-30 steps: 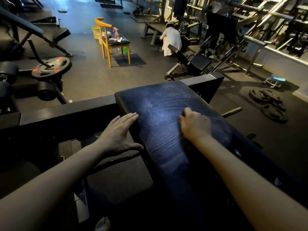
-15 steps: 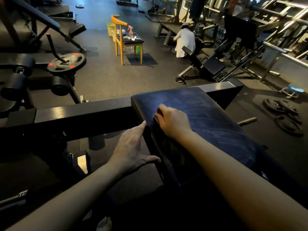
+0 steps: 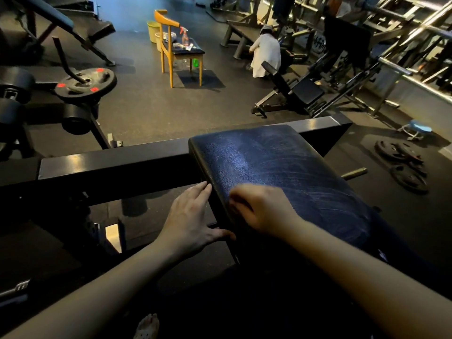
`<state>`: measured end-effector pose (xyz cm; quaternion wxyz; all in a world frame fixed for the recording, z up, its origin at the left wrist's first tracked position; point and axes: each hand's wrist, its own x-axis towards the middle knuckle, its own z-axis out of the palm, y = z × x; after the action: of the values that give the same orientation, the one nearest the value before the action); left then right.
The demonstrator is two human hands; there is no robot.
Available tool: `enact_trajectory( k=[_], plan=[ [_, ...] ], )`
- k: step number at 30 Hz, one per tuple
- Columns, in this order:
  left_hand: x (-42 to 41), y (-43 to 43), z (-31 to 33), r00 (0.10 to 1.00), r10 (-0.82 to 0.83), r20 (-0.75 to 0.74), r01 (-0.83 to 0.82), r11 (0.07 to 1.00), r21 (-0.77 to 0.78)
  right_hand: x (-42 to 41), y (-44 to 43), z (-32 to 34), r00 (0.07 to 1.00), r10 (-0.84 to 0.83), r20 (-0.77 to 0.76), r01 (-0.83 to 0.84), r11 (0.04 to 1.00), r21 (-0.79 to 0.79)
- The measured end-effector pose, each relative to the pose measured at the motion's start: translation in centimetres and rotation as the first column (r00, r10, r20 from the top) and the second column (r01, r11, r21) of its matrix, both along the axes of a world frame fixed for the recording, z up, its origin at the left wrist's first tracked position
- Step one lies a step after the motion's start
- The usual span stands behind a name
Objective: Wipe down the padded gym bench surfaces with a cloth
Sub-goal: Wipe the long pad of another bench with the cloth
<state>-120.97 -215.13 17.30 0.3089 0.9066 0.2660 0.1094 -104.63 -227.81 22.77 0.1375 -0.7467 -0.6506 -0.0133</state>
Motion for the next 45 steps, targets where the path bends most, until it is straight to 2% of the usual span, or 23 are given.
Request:
enact_trajectory(
  k=[3, 5, 9, 11, 12, 13, 16, 18, 20, 22, 25, 27, 29, 33, 36, 41, 45],
  plan=[
    [-0.4, -0.1, 1.0, 0.997, -0.032, -0.068, 0.031, 0.999, -0.022, 1.7, 7.3, 0.4, 0.970, -0.244, 0.019, 0.244, 0.969, 0.032],
    [-0.4, -0.1, 1.6, 0.996, -0.042, -0.083, 0.041, 0.999, -0.021, 1.8, 8.8, 0.6, 0.947, -0.320, -0.024, 0.320, 0.946, 0.040],
    [-0.2, -1.0, 3.5, 0.990, -0.074, -0.116, 0.068, 0.996, -0.058, -1.2, 1.2, 0.5, 0.959, -0.277, -0.059, 0.278, 0.960, 0.012],
    [0.9, -2.2, 4.6, 0.987, -0.096, -0.130, 0.099, 0.995, 0.015, -1.0, -4.5, 0.4, 0.956, -0.290, -0.048, 0.290, 0.957, -0.006],
    [1.6, -2.8, 4.9, 0.986, -0.105, -0.130, 0.115, 0.991, 0.069, 0.5, -6.7, 0.5, 0.932, -0.363, -0.015, 0.363, 0.932, -0.013],
    [2.5, -3.4, 5.2, 0.984, -0.115, -0.137, 0.132, 0.984, 0.122, 2.8, -8.6, 0.6, 0.882, -0.471, 0.028, 0.472, 0.881, -0.033],
    [4.5, -4.8, 5.5, 0.978, -0.129, -0.161, 0.167, 0.953, 0.252, 11.3, -13.5, 1.4, 0.634, -0.762, 0.132, 0.773, 0.628, -0.086],
    [5.2, -5.2, 5.3, 0.979, -0.112, -0.168, 0.160, 0.940, 0.303, 15.3, -15.0, 1.6, 0.492, -0.860, 0.137, 0.870, 0.484, -0.091],
    [5.5, -5.2, 5.1, 0.981, -0.100, -0.166, 0.150, 0.937, 0.317, 15.7, -13.7, 1.0, 0.436, -0.896, 0.080, 0.900, 0.432, -0.062],
    [6.0, -5.1, 5.0, 0.983, -0.096, -0.158, 0.143, 0.937, 0.319, 12.8, -10.3, 0.3, 0.506, -0.862, 0.010, 0.862, 0.505, -0.043],
    [7.7, -4.9, 5.4, 0.974, -0.134, -0.181, 0.188, 0.927, 0.325, 6.3, -6.9, 0.1, 0.765, -0.641, -0.059, 0.638, 0.767, -0.072],
    [8.9, -4.5, 5.5, 0.965, -0.160, -0.209, 0.223, 0.918, 0.327, 4.7, -7.9, 0.6, 0.833, -0.552, -0.027, 0.550, 0.833, -0.064],
    [9.7, -3.9, 5.8, 0.958, -0.174, -0.228, 0.244, 0.910, 0.334, 6.7, -10.8, 0.7, 0.774, -0.633, 0.008, 0.633, 0.773, -0.050],
    [11.0, -1.9, 5.9, 0.942, -0.203, -0.268, 0.293, 0.887, 0.358, 13.2, -16.3, 1.3, 0.485, -0.873, 0.047, 0.873, 0.481, -0.078],
    [12.7, -0.2, 6.3, 0.932, -0.246, -0.266, 0.336, 0.862, 0.379, 14.3, -13.8, 1.0, 0.398, -0.917, 0.006, 0.915, 0.397, -0.071],
    [17.4, 3.0, 7.8, 0.876, -0.353, -0.329, 0.459, 0.821, 0.340, 15.8, -2.6, 0.3, 0.372, -0.928, -0.023, 0.926, 0.373, -0.061],
    [21.7, 5.6, 8.1, 0.802, -0.462, -0.379, 0.584, 0.741, 0.332, 17.0, 4.7, 0.6, 0.492, -0.868, -0.062, 0.862, 0.496, -0.103]
  ],
)
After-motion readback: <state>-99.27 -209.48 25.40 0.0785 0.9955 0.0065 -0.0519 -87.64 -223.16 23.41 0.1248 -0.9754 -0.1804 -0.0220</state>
